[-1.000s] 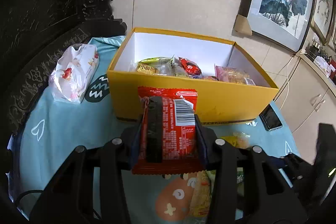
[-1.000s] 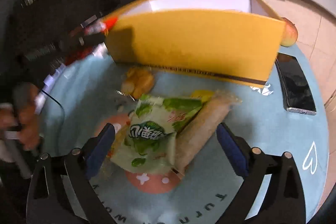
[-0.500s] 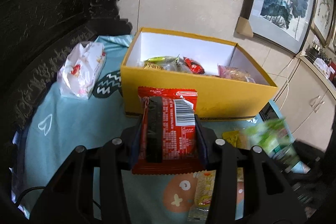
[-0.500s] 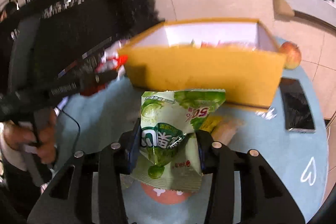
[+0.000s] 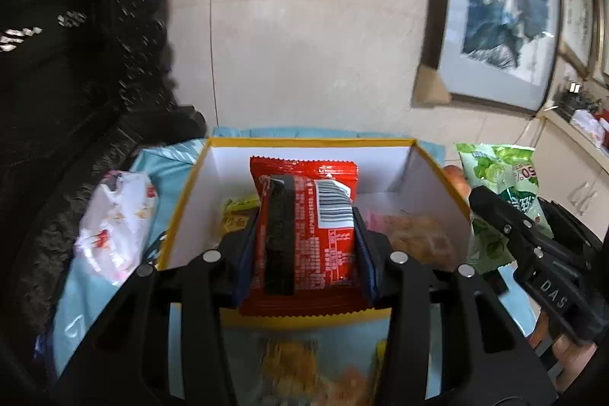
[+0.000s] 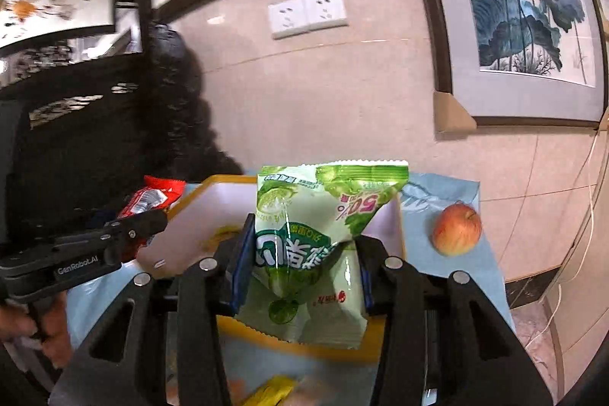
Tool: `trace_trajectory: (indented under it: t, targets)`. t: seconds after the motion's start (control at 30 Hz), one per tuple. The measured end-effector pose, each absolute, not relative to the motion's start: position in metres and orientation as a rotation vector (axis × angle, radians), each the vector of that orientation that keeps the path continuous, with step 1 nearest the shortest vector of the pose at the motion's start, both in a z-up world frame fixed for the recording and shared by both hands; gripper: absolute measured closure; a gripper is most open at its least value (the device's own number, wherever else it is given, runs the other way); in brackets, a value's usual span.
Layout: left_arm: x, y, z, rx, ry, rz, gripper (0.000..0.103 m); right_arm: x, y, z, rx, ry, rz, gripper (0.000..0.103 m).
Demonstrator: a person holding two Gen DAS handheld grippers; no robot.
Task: Organize snacks
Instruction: 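Lower the red bar and green bag into the yellow box and release, then grasp the sesame stick bag with the left tool while the right tool grasps the clear rice bar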
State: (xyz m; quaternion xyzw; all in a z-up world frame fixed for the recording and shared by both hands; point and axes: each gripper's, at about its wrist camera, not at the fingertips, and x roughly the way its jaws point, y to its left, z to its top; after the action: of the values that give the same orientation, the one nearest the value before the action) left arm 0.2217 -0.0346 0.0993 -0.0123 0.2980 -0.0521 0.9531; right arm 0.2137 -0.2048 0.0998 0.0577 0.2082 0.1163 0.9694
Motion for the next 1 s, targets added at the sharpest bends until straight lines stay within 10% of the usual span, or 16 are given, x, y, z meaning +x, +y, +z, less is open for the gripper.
trace_trajectory:
  t: [0.13,0.17,0.23,1.0]
  targets:
    - [0.266,-0.043,0.070,0.002,0.697,-0.080,0.056,0.250,-0.216,0.074,0.153,0.513,0.201,0.046]
    - [0.269,-0.044,0.065,0.011,0.707,-0.069,0.051,0.251,-0.219,0.071,0.169,0.516,0.187,0.030]
    - [0.265,-0.043,0.064,0.024,0.669,-0.016,0.005,0.240,-0.227,0.072,0.208,0.467,0.186,0.025]
    - [0.110,-0.021,0.035,0.020,0.728,-0.047,0.005,0.098,-0.248,0.042,0.307,0.567,0.233,0.002]
